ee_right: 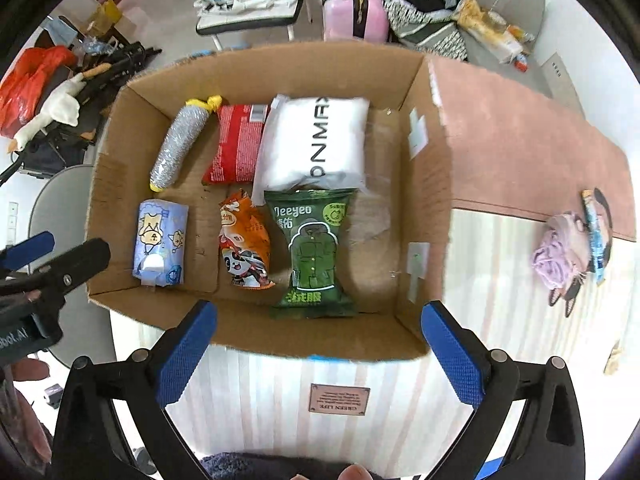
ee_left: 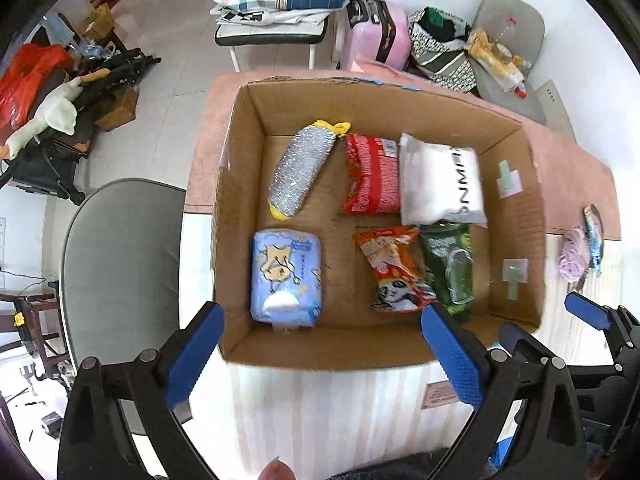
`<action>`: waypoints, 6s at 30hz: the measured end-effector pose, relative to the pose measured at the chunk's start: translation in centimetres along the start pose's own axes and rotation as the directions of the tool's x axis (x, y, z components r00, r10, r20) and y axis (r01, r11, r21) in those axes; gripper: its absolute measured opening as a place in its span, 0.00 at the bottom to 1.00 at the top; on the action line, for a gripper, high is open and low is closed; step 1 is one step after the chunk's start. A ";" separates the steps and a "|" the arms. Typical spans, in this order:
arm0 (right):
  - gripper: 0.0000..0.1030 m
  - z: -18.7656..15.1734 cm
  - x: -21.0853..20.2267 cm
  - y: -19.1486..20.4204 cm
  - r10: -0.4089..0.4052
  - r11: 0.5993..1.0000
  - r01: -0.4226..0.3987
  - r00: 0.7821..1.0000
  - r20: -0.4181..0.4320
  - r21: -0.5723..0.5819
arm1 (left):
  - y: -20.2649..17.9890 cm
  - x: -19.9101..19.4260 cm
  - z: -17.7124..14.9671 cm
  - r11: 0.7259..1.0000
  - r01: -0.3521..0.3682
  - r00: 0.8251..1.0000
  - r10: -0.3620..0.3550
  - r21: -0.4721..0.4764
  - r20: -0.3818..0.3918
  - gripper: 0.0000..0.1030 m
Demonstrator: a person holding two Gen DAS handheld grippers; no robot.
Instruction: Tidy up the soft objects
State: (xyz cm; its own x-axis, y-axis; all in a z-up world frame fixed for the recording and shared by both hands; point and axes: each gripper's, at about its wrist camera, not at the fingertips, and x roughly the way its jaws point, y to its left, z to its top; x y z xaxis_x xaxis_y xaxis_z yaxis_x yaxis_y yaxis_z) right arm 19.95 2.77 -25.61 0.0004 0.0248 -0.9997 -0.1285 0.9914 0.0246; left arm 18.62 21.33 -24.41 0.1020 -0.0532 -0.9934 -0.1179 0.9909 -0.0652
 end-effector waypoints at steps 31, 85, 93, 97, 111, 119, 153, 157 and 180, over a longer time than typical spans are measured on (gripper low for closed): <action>1.00 -2.5 -9.7 -30.4 -0.088 0.976 0.020 0.947 0.309 0.217 | -30.3 -3.3 3.7 0.980 -0.024 0.983 -0.013 0.200 0.184 0.98; 0.13 4.7 6.8 -46.5 0.029 0.959 0.008 0.992 -0.126 0.282 | -44.3 11.9 5.9 0.957 0.149 0.968 -0.090 0.250 -0.236 0.34; 0.13 4.4 -1.2 -36.3 0.198 0.954 -0.201 0.980 0.037 0.220 | -34.9 2.2 6.1 0.964 0.192 0.980 -0.179 0.186 -0.088 0.34; 0.13 4.1 -4.1 -29.2 0.251 0.953 -0.262 0.964 0.091 0.153 | -28.1 -1.8 6.1 0.972 0.180 0.984 -0.178 0.149 -0.022 0.34; 0.13 3.6 -0.5 -7.4 0.210 0.971 -0.215 0.976 0.063 0.105 | -5.5 1.6 5.0 0.998 0.061 0.995 -0.063 -0.029 -0.077 0.34; 0.13 5.3 4.0 -3.6 0.080 0.991 -0.082 0.997 0.023 0.105 | -1.8 8.7 4.6 0.996 0.071 0.971 -0.082 -0.060 -0.226 0.34; 0.78 4.1 3.4 -2.5 -0.038 0.998 0.040 0.998 -0.057 0.038 | -0.8 2.8 3.3 0.998 0.045 0.996 -0.048 -0.041 -0.076 0.71; 0.89 3.4 2.4 -2.5 -0.074 0.997 0.076 0.996 -0.041 0.026 | -1.1 1.7 3.2 1.000 0.014 1.000 -0.014 -0.026 -0.026 0.92; 1.00 -3.5 -13.2 -2.5 -0.081 0.997 0.075 0.966 0.244 0.034 | -2.5 -12.8 -2.9 1.000 -0.006 0.963 0.013 -0.026 0.268 0.96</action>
State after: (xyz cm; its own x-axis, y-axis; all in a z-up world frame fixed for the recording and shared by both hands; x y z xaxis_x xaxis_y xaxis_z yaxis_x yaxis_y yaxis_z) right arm 16.83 -0.43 -12.45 0.2526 -0.0246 -0.9672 -0.0940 0.9943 -0.0499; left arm 14.71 19.16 -11.80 0.3614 -0.0052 -0.9324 -0.1444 0.9876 -0.0615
